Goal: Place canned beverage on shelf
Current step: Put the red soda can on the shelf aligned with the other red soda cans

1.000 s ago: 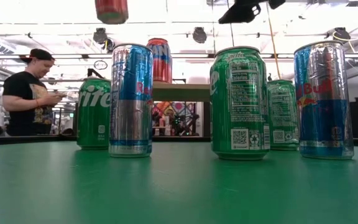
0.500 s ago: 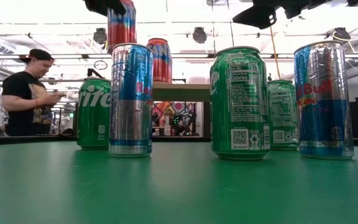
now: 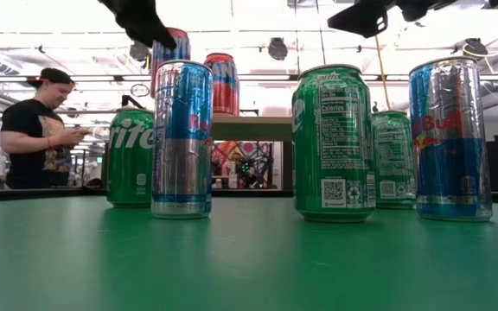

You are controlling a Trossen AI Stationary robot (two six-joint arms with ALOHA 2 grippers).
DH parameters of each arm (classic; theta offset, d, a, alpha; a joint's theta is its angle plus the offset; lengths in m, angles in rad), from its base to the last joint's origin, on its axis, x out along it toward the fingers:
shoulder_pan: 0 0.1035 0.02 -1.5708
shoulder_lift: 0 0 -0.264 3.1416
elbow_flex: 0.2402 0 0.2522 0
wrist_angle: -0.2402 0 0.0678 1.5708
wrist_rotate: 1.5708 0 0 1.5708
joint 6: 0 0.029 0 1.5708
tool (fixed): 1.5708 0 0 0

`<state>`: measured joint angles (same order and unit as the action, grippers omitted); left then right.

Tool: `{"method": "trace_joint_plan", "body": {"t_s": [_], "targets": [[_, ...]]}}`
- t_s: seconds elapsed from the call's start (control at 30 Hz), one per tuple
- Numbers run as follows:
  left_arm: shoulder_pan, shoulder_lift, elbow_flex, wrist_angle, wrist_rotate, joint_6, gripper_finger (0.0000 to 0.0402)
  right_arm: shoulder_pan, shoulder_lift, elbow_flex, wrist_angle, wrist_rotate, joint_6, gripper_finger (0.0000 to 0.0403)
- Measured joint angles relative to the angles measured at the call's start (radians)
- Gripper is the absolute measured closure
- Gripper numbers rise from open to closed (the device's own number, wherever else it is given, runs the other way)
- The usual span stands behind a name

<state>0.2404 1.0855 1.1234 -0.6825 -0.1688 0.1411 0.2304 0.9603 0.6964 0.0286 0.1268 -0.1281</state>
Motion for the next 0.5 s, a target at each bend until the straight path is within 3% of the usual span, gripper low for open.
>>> {"method": "trace_joint_plan", "body": {"t_s": [0.5], "targets": [[0.102,0.000,-0.066,0.041,0.046,0.031,0.0120,0.029,0.000,0.000,-0.003,0.001,0.022,0.0007]]}}
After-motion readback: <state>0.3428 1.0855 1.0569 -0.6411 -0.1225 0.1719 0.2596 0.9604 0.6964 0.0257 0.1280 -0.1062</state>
